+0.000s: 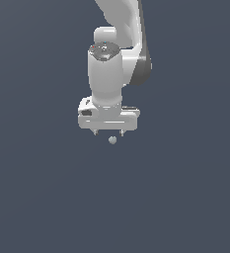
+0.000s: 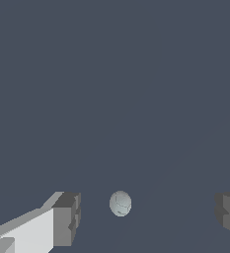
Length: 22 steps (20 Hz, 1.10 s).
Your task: Pick up the object and move it to a goal position.
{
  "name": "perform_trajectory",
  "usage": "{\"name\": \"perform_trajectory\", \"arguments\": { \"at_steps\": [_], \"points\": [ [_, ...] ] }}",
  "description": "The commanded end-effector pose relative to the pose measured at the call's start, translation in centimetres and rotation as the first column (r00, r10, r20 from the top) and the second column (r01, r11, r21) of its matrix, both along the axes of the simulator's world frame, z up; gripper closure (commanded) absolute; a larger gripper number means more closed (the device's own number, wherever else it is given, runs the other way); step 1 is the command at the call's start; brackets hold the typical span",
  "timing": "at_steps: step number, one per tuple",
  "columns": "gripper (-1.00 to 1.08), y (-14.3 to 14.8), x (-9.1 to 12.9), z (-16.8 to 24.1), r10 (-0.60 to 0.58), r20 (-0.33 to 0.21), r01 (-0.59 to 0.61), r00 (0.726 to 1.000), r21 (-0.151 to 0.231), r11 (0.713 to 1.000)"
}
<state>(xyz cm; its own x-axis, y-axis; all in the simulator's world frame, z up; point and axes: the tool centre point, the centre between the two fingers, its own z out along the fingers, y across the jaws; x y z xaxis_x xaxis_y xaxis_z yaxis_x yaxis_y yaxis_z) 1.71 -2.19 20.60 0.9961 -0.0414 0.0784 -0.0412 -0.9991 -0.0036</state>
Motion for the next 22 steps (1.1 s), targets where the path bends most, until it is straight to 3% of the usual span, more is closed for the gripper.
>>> {"name": "perform_trajectory", "arguments": {
  "at_steps": [1,10,22],
  "points": [
    [-0.92,0.0,0.0,0.0,0.0,0.0,0.0,1.0,0.0,1.0],
    [-0.92,-2.8,-0.9,-0.2,-0.002,-0.019,0.002,1.0,-0.027,1.0],
    [-0.92,-1.7,-2.2,-3.5,-0.045,-0.032,0.045,0.998,-0.015,0.999]
  ]
}}
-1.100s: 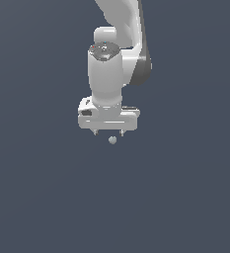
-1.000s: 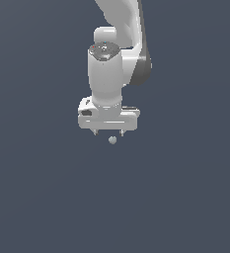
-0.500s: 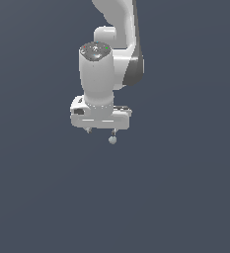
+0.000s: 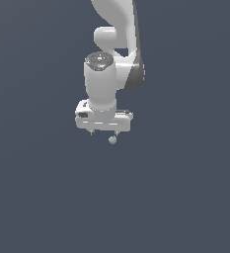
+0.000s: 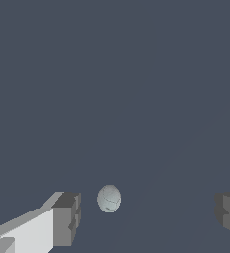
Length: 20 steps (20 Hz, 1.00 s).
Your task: Pick up the object and move it to a goal position.
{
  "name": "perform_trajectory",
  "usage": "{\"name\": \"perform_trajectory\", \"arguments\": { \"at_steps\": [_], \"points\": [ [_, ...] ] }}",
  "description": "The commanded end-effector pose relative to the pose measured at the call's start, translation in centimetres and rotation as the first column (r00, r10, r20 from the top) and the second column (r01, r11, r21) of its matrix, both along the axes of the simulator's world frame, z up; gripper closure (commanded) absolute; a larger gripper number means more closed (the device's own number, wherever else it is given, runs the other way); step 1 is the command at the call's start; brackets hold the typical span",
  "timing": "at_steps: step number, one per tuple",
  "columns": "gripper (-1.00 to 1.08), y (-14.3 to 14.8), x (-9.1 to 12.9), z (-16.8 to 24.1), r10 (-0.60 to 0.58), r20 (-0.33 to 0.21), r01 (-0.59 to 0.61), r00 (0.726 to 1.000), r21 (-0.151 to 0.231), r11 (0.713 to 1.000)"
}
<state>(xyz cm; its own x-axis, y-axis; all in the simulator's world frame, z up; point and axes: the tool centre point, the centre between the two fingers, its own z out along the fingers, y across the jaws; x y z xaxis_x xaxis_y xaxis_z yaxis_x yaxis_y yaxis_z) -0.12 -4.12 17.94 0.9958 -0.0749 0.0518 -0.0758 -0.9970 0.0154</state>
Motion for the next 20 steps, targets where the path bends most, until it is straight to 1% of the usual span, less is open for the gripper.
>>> {"name": "perform_trajectory", "arguments": {
  "at_steps": [1,7,11,16,20],
  "points": [
    [-0.92,0.5,-0.7,-1.5,-0.019,-0.007,0.019,1.0,0.005,1.0],
    [-0.92,1.9,-3.4,-6.3,-0.088,-0.028,0.088,0.996,0.016,0.996],
    [-0.92,2.6,-5.1,-8.7,-0.126,-0.039,0.127,0.991,0.019,0.992],
    [-0.92,3.1,-6.5,-10.4,-0.154,-0.048,0.156,0.987,0.019,0.988],
    [-0.92,3.2,-6.8,-10.8,-0.162,-0.05,0.163,0.986,0.019,0.986]
  ]
}}
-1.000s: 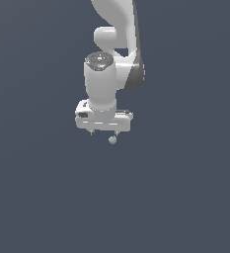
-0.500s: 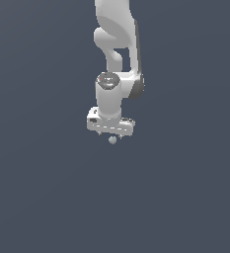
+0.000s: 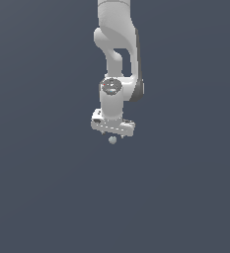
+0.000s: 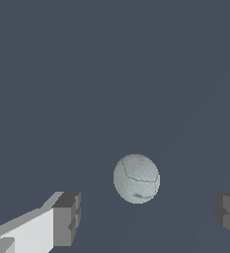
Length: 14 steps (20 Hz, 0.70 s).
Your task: Pick up the object and move it to a goal position.
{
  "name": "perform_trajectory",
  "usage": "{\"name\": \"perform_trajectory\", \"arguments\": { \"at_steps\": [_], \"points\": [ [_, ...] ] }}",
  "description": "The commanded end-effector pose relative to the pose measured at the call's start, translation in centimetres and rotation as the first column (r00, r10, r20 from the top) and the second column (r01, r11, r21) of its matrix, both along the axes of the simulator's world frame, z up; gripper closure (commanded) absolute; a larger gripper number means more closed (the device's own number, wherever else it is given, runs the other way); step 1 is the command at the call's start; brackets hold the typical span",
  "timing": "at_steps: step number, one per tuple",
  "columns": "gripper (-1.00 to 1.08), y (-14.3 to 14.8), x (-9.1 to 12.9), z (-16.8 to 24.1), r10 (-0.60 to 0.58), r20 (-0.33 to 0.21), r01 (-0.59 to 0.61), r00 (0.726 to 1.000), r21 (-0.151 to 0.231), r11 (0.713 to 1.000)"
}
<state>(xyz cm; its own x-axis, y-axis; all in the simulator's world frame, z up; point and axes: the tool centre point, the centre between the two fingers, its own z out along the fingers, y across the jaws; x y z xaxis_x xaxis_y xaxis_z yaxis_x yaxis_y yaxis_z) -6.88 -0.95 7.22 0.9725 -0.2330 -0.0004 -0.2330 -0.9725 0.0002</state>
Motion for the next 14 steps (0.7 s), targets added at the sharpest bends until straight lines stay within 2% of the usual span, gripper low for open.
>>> {"name": "perform_trajectory", "arguments": {
  "at_steps": [1,6,14],
  "points": [
    [-0.92,0.0,0.0,0.0,0.0,0.0,0.0,1.0,0.0,1.0],
    [-0.92,0.0,0.0,-0.8,-0.001,0.0,0.001,1.0,0.0,1.0],
    [-0.92,0.0,-0.2,-4.2,-0.003,0.0,0.003,1.0,0.0,1.0]
  ]
}}
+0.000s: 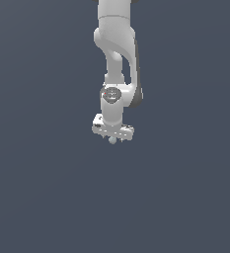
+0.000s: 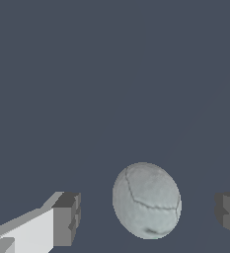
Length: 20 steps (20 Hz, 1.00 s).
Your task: Pick up the object and move it to a goal position.
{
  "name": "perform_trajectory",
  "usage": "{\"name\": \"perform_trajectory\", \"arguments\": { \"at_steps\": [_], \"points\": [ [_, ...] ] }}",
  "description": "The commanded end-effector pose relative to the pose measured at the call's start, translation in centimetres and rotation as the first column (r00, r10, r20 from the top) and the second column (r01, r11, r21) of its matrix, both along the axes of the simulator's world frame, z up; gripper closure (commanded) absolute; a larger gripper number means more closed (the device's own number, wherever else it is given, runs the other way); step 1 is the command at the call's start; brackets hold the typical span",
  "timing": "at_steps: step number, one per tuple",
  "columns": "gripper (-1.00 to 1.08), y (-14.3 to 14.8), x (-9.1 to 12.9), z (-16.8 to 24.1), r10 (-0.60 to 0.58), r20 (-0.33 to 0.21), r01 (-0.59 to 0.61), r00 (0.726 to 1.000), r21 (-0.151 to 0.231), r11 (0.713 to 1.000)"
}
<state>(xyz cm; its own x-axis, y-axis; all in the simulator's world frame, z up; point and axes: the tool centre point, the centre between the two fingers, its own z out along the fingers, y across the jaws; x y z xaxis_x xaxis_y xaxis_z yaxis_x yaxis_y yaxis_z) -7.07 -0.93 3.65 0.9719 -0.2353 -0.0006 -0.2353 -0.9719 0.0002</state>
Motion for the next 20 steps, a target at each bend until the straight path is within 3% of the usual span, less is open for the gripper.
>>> {"name": "perform_trajectory", "arguments": {
  "at_steps": [1,6,7,20],
  "points": [
    [-0.92,0.02,0.0,-0.92,0.0,0.001,0.0,1.0,0.0,1.0],
    [-0.92,0.0,0.05,-1.56,-0.001,0.001,0.001,1.0,0.0,1.0],
    [1.08,0.0,0.05,-1.56,-0.001,0.001,0.001,1.0,0.0,1.0],
    [1.08,0.15,0.03,-1.3,0.0,0.001,0.0,1.0,0.0,1.0]
  ]
}}
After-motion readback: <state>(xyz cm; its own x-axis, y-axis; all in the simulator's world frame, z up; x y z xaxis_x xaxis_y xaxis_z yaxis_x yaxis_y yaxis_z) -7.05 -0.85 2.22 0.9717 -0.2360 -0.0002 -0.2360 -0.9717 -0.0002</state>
